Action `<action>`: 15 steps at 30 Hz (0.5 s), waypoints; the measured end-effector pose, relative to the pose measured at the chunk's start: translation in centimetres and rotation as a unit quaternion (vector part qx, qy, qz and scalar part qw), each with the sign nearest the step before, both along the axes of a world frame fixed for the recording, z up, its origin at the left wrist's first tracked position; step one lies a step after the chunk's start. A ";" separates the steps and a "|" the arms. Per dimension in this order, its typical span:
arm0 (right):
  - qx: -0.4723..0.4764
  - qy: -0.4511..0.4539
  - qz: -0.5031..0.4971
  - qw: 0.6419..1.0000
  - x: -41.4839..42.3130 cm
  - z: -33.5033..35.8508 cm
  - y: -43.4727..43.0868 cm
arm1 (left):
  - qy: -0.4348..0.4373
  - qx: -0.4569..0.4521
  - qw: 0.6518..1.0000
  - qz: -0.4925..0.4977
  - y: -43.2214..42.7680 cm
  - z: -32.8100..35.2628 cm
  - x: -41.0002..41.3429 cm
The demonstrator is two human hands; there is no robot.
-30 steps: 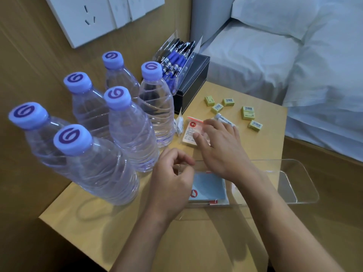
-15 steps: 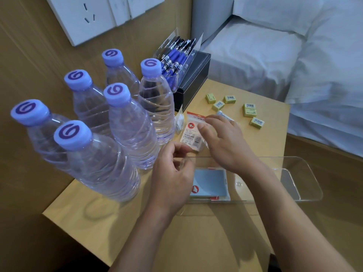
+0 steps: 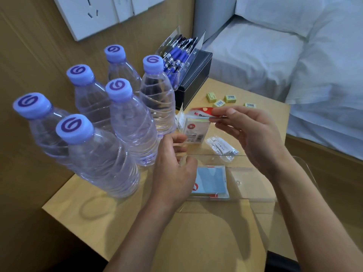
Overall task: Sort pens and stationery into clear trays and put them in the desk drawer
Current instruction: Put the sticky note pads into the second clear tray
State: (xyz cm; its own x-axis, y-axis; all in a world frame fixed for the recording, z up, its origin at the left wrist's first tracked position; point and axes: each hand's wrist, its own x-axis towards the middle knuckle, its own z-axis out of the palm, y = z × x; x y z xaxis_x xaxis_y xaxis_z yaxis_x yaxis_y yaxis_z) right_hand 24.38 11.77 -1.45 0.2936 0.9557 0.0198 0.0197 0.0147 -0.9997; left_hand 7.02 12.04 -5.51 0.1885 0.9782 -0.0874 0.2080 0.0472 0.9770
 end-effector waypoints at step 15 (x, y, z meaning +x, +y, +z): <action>0.098 0.283 0.026 0.954 1.4 1.6 -1.8 | 0.090 0.209 0.972 -0.055 0.1 0.8 0.3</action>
State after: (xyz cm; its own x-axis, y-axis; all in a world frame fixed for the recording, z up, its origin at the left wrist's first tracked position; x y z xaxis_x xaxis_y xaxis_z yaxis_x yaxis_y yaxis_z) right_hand 25.82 9.96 0.15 0.2631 0.9634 0.0511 -0.5274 0.1880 -0.8286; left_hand 7.35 12.11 -4.75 0.3133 0.9097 0.2726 0.3589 -0.3791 0.8529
